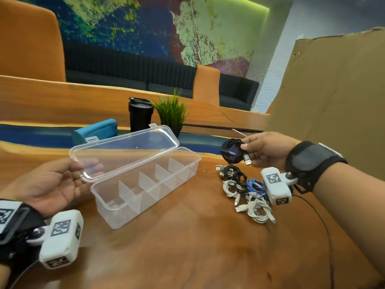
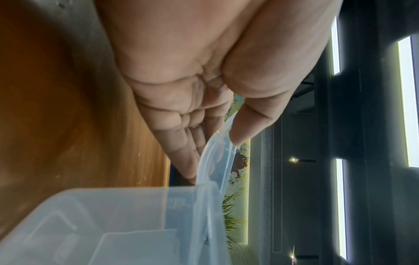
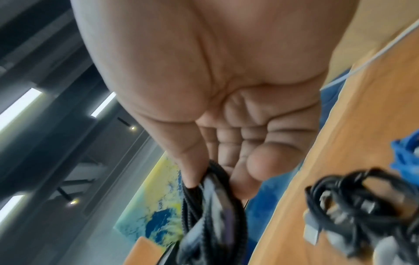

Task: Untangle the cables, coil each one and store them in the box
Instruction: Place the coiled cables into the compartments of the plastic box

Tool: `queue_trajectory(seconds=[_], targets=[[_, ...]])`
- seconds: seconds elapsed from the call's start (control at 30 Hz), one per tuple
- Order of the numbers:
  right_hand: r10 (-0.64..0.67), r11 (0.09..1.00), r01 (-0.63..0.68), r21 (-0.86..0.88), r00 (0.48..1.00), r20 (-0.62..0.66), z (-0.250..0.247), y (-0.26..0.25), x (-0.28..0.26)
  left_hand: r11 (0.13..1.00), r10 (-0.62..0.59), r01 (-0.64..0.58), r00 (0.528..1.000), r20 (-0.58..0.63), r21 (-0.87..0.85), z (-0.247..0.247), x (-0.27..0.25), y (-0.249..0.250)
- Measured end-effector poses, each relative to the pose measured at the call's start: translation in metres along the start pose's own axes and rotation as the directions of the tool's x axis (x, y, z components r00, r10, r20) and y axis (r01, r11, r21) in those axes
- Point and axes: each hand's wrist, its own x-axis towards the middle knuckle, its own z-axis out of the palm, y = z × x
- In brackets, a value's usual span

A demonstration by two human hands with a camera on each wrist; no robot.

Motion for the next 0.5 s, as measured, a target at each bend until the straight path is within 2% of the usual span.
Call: queue_trajectory(seconds=[0.13,0.3,0.4,0.5], targets=[[-0.096,0.994,0.092,0.052,0.991,0.098,0.052,-0.022,-0.012,1.0,0.007,-0.006,0.999,-0.046,0.029,0.02,-0.012,0.004],[-0.2,0.976,0.215,-0.028,0.945,0.26,0.145,-0.056,-0.028,0.994,0.044,-0.034,0.995,-0.094,0.107,0.019,-0.018,0.007],[-0.179,0.96,0.24,-0.145,0.922,0.342,0.192,-0.066,-0.022,0.989,0.06,-0.047,0.994,-0.09,0.141,0.015,-0.02,0.008],[-0.087,0.931,0.208,-0.301,0.925,0.37,0.228,-0.067,-0.009,0.988,0.057,-0.045,0.995,-0.084,0.145,0.015,-0.02,0.008]])
